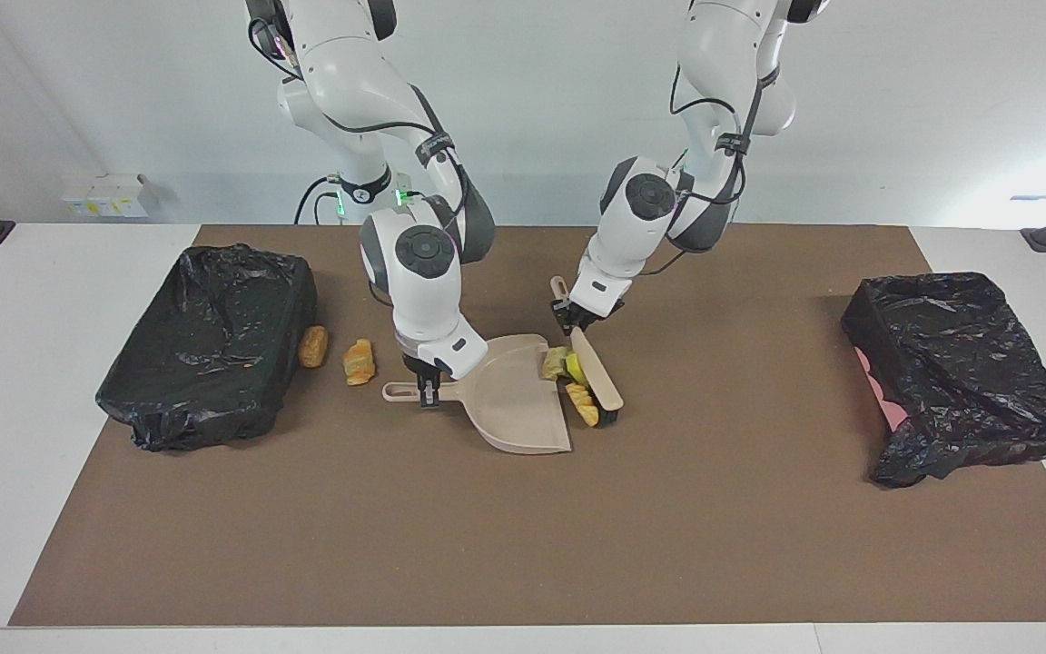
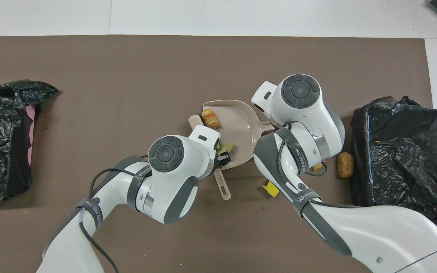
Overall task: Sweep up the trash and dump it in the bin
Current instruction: 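Sweep the debris into the dustpan with the left gripper's brush, then carry the loaded dustpan with the right gripper toward the right bag, then tip the dustpan over the bag with the right gripper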
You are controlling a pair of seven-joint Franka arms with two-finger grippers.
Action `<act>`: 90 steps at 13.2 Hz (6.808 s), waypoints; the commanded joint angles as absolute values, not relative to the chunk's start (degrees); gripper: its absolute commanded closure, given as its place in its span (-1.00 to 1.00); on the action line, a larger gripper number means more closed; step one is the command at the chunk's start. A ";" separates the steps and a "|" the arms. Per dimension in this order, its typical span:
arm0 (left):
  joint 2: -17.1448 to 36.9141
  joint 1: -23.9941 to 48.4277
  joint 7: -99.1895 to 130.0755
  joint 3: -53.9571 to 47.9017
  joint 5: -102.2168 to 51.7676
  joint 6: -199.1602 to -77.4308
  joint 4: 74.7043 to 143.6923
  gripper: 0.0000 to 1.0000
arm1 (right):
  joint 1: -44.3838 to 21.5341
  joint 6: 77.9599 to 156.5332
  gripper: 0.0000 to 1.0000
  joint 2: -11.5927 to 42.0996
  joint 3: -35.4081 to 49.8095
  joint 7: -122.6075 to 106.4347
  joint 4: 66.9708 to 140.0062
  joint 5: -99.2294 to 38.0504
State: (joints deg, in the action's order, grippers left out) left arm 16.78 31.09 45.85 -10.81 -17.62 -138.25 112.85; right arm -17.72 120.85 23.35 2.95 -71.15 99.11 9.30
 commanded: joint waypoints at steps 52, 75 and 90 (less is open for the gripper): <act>-11.49 37.25 41.84 -10.72 -9.05 -117.84 137.33 1.00 | -13.45 120.85 1.00 20.74 3.43 -71.19 100.20 9.40; -5.28 25.42 43.69 -10.55 -12.66 -120.33 130.45 -1.00 | 17.81 101.78 1.00 -6.85 3.16 -103.41 109.68 2.55; 0.35 -0.08 0.04 -10.37 -0.98 -110.84 106.09 -1.00 | 19.10 114.55 1.00 -18.35 3.25 -82.23 126.81 46.37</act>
State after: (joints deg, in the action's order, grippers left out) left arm -0.79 1.58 5.10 -9.76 -3.64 -113.51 109.35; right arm 21.57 117.08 -13.00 3.01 -89.30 121.87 41.09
